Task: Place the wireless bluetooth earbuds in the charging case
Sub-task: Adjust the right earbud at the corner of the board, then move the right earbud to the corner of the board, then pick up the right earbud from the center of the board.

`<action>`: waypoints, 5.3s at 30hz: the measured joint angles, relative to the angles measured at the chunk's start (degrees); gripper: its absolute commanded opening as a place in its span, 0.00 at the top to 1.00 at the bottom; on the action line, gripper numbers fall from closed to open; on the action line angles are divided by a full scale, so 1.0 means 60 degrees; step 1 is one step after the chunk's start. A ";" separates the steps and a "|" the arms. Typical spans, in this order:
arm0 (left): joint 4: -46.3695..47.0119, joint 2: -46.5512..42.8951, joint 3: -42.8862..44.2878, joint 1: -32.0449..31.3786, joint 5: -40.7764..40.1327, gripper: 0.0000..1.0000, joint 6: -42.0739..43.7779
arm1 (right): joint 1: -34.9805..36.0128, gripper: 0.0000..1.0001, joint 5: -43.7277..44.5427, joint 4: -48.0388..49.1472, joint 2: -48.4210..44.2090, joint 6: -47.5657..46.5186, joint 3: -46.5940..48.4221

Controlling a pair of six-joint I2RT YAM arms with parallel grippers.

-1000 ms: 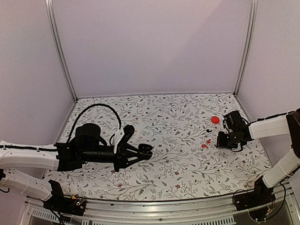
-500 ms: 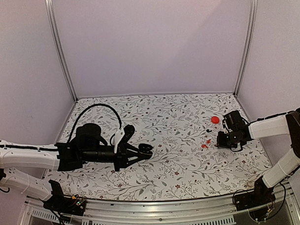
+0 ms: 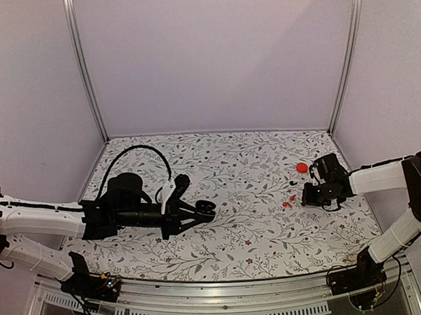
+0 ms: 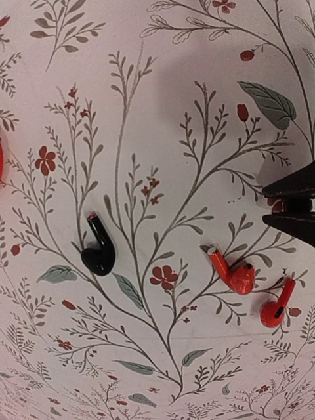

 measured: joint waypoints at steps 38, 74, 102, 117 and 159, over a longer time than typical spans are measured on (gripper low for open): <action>0.0208 0.0124 -0.0040 0.0007 0.0204 1.00 -0.0047 | 0.1020 0.67 -0.1104 -0.3173 0.0138 -0.1355 0.1628; 0.0164 -0.0379 -0.0251 0.0015 0.0138 1.00 -0.0131 | 0.3909 0.66 -0.1683 -0.4666 0.1745 -0.2375 0.3158; 0.0087 -0.1104 -0.0696 0.0018 0.0091 1.00 -0.0364 | 0.5413 0.65 0.1104 -0.7395 0.3978 -0.3555 0.6018; 0.0106 -0.1126 -0.0707 0.0018 0.0018 1.00 -0.0364 | 0.5577 0.72 0.1395 -0.7741 0.4011 -0.3544 0.6022; 0.0474 -0.1133 -0.0965 0.0018 -0.0055 1.00 -0.0423 | 0.5574 0.85 0.1031 -0.7260 0.3541 -0.3606 0.5646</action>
